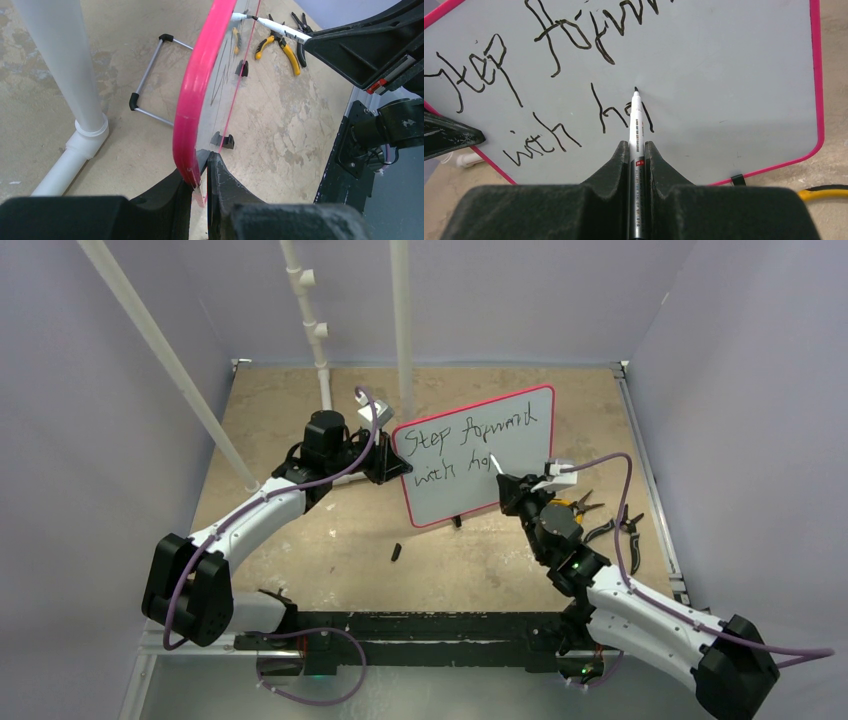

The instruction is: Write a sentence on the whiteboard

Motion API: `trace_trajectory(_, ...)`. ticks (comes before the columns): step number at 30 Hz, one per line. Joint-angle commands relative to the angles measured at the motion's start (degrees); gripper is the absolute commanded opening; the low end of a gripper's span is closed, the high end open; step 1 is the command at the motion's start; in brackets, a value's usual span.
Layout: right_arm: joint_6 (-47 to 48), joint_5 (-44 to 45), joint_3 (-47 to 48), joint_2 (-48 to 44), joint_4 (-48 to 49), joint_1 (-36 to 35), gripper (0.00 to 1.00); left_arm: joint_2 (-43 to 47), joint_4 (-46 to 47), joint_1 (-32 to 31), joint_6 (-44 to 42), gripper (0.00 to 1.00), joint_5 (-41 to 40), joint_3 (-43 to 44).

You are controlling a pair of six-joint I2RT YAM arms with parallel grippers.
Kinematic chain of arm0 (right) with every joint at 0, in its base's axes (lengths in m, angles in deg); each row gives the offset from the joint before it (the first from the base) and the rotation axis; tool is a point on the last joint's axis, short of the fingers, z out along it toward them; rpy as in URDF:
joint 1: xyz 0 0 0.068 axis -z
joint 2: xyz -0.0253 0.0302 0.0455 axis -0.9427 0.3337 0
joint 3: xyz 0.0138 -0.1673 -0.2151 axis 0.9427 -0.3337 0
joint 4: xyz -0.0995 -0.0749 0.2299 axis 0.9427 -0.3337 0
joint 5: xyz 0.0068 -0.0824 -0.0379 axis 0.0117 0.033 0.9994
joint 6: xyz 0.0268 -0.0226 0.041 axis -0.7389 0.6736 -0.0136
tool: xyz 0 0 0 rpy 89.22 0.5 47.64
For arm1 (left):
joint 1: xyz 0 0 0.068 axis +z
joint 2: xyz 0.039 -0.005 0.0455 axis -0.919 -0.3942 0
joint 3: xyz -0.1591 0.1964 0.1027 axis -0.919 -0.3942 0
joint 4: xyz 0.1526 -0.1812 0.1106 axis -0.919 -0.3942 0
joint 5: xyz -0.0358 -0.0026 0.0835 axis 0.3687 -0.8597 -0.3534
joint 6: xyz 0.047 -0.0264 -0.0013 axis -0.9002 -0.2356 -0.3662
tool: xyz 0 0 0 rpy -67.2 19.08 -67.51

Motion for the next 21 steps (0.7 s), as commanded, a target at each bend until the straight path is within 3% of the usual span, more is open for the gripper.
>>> trace_trajectory(1, 0.37, 0.91, 1.97, 0.57, 2.24, 0.10, 0.00, -0.35, -3.78, -0.73, -0.85, 0.00, -2.22, -0.38)
trace_trajectory(21, -3.19, 3.13, 0.94, -0.44, -3.69, 0.13, 0.00, -0.17, -3.73, -0.73, -0.81, 0.00, -2.00, -0.33)
